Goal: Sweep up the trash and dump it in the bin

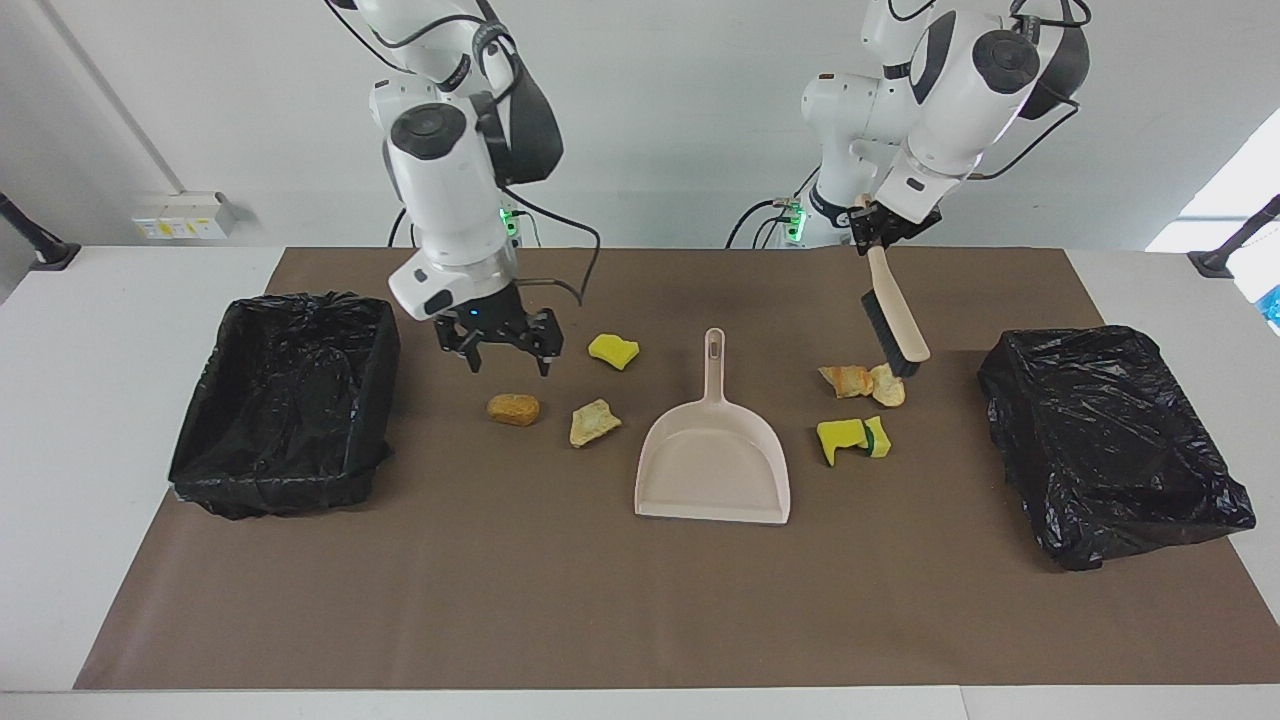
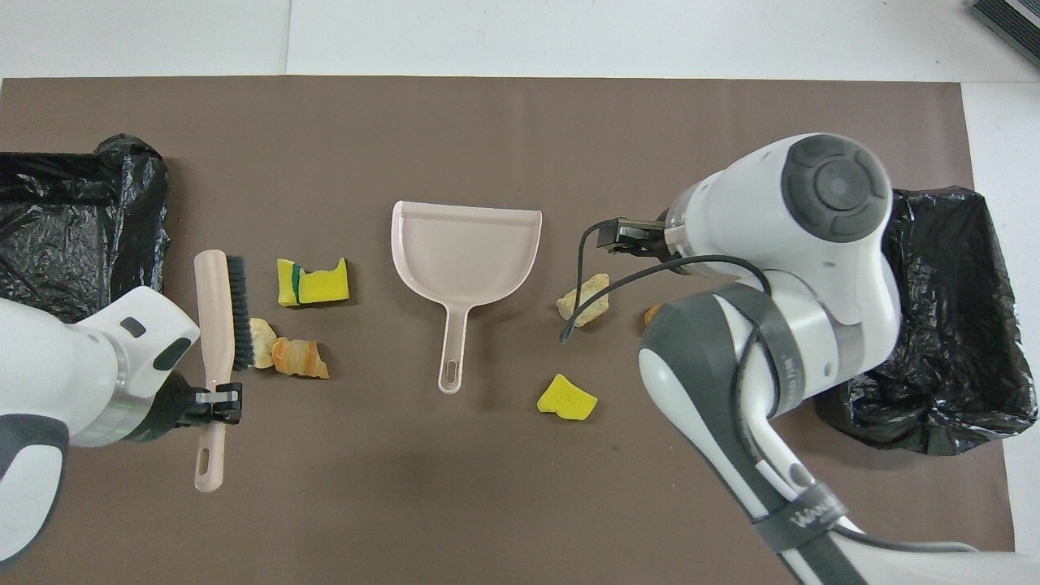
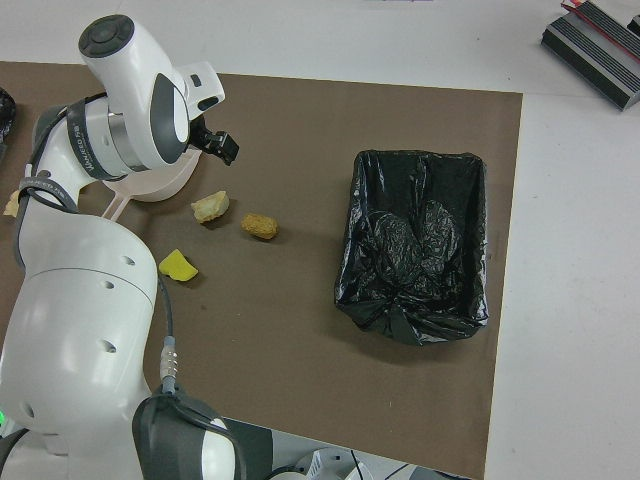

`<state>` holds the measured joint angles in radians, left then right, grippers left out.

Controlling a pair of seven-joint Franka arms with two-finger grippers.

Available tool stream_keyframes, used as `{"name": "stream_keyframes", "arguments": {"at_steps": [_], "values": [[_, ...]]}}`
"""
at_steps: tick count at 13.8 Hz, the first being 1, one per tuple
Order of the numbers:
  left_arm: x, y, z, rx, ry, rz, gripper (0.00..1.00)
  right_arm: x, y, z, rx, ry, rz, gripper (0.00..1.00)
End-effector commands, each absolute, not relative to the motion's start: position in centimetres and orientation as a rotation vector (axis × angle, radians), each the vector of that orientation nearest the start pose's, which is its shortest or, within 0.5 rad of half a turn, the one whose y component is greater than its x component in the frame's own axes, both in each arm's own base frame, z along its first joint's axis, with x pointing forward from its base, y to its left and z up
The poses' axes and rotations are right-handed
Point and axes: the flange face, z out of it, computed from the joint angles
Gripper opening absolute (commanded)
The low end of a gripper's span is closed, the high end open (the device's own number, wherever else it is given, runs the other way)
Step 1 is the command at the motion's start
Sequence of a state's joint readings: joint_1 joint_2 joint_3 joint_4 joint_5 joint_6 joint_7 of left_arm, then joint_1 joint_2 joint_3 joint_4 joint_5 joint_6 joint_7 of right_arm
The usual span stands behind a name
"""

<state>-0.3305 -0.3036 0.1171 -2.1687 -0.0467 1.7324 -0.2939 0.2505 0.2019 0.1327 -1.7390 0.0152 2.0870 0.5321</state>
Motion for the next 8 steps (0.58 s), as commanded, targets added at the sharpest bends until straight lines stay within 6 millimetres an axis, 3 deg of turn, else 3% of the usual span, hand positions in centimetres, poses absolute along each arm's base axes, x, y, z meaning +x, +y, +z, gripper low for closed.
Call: {"name": "stream_keyframes", "arguments": {"at_steps": [1,6,8], "values": [[46.3,-5.8,50.3,-3.173,-0.125,0.201,0.0,57.5,29.2,46.0,-3.012,0.242,-0.203,1.0],[46.5,-2.6,49.9,-3.172,-0.031,0.202,0.0,54.4,37.4,42.5,-3.022,0.237,-0.267,1.0],[47.2,-1.8,47.6,-3.162,-0.052,0.263,0.0,52.7,41.3,40.1,-3.005,0.263,-0.274,1.0]]}}
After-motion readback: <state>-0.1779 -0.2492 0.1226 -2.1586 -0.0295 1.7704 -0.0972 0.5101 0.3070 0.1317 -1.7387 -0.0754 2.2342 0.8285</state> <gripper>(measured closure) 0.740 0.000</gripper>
